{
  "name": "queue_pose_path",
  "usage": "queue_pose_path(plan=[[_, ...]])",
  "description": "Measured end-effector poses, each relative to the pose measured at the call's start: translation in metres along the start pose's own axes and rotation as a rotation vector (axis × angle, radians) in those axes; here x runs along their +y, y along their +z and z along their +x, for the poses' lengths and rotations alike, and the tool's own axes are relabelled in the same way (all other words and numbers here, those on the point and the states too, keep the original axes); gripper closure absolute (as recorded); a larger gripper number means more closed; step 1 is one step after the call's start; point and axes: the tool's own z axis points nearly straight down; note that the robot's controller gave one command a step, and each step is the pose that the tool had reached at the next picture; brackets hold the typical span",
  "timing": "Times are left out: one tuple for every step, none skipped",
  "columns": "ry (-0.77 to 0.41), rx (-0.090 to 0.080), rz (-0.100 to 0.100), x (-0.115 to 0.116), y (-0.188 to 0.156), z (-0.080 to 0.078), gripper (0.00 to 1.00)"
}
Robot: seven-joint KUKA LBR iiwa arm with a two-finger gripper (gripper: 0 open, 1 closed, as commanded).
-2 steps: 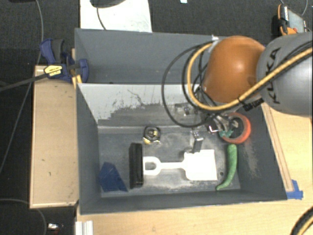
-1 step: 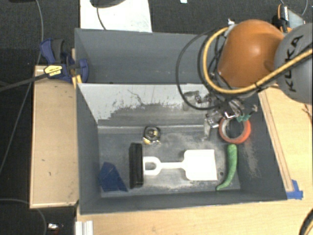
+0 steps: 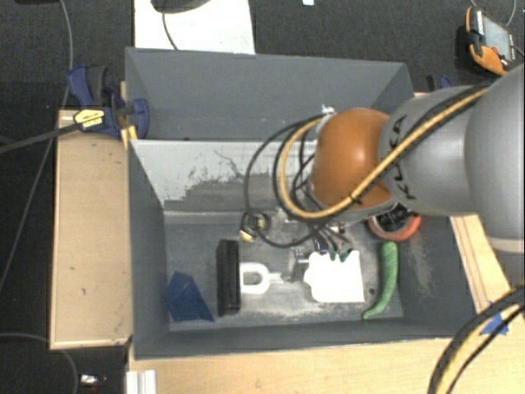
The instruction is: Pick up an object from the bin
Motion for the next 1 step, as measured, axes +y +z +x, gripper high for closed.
queue_pose_path(plan=[[-0.052,-0.048,0.011,-0.078,-0.1261,0.0024,0.0]])
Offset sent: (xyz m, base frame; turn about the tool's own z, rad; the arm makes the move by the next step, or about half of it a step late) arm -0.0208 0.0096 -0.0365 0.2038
